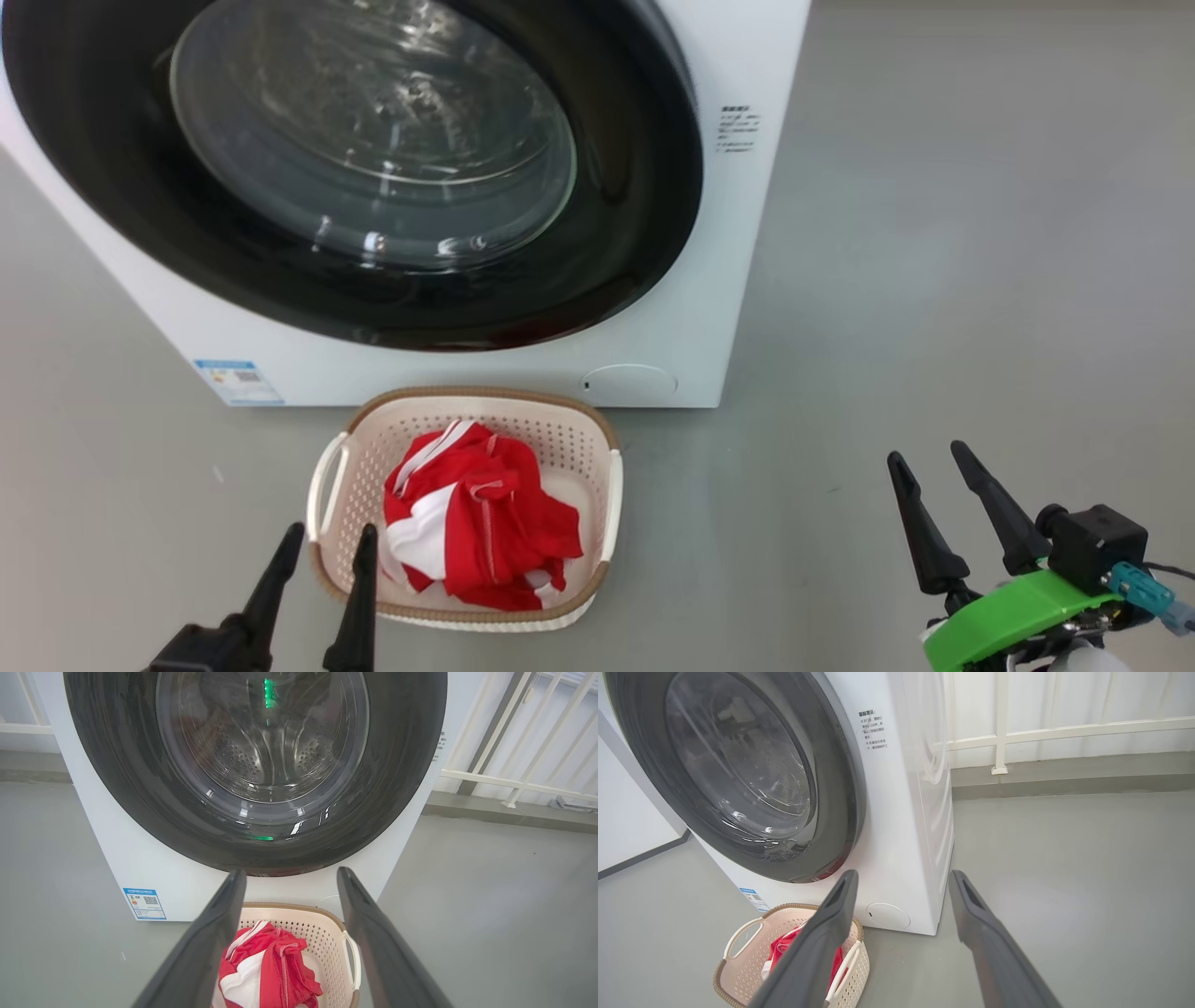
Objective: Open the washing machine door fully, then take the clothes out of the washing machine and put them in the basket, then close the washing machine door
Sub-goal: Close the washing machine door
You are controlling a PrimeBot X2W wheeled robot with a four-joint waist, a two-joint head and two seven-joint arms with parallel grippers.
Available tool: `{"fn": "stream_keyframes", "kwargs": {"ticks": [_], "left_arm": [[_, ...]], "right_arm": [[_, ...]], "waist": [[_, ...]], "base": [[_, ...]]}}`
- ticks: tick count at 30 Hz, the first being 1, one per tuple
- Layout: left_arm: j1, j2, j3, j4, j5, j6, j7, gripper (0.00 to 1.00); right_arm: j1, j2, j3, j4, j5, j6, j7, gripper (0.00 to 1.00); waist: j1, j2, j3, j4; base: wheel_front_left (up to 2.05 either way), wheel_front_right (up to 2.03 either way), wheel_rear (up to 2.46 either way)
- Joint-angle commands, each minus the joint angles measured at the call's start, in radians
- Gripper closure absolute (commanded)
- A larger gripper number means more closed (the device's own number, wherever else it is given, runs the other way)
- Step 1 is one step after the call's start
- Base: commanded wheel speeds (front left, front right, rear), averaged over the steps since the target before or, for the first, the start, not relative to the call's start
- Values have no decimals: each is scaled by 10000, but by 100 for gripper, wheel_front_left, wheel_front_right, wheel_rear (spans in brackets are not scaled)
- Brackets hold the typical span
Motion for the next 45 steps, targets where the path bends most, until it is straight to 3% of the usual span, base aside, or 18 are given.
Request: {"fn": "stream_keyframes", "kwargs": {"ticks": [1, 11, 27, 45], "left_arm": [[-9, 173, 391, -231, 114, -54, -80, 0], [631, 186, 1056, -369, 189, -54, -80, 0], [1226, 195, 1780, -596, 359, -54, -80, 0], [1288, 140, 1757, -756, 214, -54, -80, 0]], "right_arm": [[35, -82, 157, -282, -76, -11, -38, 0], [777, -121, -267, -439, -132, -11, -38, 0], [1487, -61, -788, -570, -234, -11, -38, 0], [1588, -2, -971, -641, -263, -11, -38, 0]], "waist": [[-1, 0, -297, -307], [-1, 0, -803, -861], [-1, 0, -1080, -1092], [-1, 0, -1059, -1068]], "base": [[0, 0, 0], [0, 0, 0], [0, 0, 0], [0, 0, 0]]}}
